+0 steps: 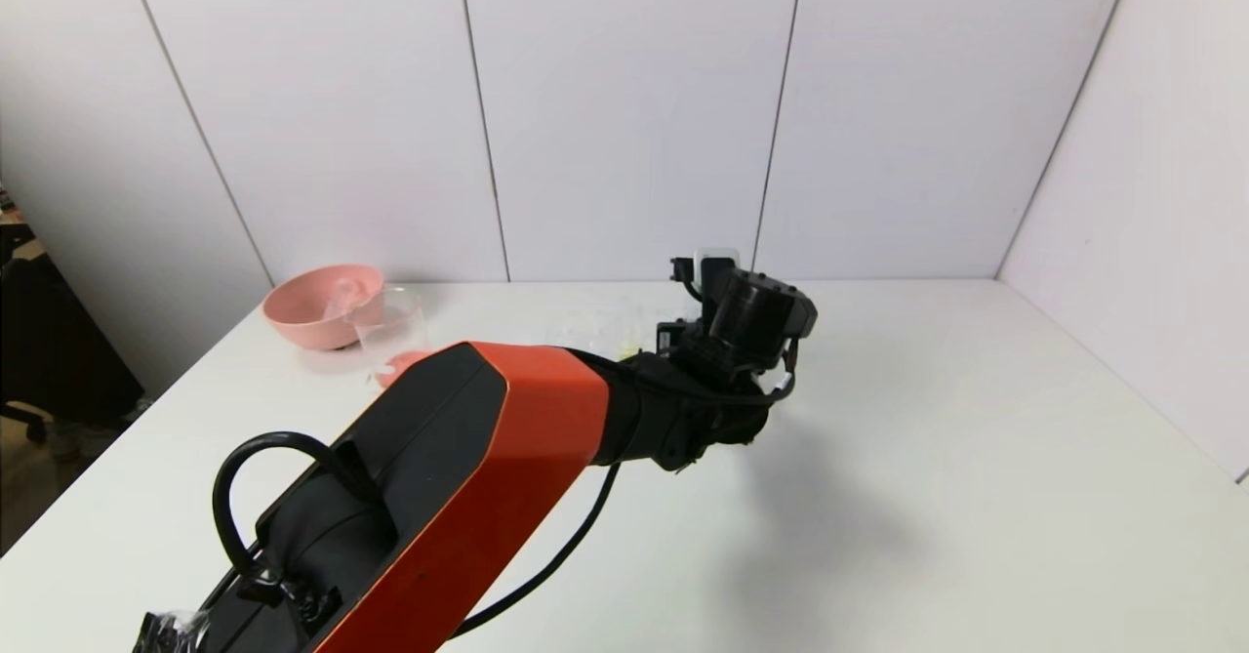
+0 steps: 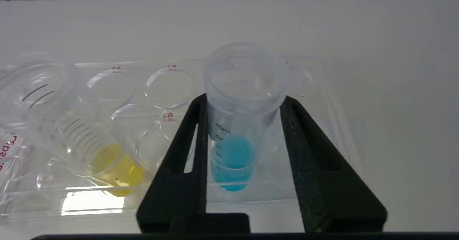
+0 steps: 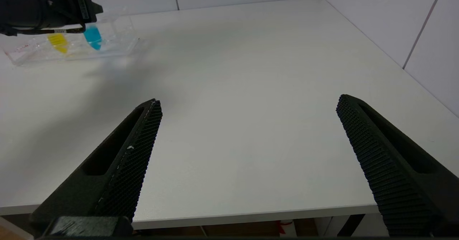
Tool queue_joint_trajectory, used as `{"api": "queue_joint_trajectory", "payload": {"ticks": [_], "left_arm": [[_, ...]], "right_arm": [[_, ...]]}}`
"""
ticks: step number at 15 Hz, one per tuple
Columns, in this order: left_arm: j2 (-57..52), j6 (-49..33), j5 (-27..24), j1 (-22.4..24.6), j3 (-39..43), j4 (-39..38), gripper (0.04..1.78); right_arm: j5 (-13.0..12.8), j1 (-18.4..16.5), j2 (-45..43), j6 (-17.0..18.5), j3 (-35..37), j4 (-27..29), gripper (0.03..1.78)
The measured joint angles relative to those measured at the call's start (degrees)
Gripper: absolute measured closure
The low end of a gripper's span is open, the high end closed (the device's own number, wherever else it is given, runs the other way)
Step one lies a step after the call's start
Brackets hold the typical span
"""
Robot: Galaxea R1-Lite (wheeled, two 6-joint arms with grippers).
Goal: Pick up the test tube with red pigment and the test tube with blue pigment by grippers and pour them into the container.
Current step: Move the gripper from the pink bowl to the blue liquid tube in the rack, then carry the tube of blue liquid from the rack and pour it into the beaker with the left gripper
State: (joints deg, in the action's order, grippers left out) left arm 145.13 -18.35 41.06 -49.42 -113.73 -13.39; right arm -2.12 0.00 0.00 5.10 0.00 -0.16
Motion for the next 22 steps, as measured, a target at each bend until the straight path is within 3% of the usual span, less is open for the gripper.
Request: {"api": "queue_joint_trajectory", "payload": {"ticks": [1,3,22], "left_arm": [[0.0,0.0,0.4,0.0,0.0,0.0,1.3],[-0.1,0.0,0.7,0.0,0.0,0.0,1.38],[-10.1,3.2,3.4,-2.3,2.2,0.7,1.38]], "right_arm": [[0.0,0.0,0.0,0.0,0.0,0.0,0.04],[0.0,0.0,0.0,0.0,0.0,0.0,0.04],[0.0,0.0,0.0,0.0,0.0,0.0,0.04]]}}
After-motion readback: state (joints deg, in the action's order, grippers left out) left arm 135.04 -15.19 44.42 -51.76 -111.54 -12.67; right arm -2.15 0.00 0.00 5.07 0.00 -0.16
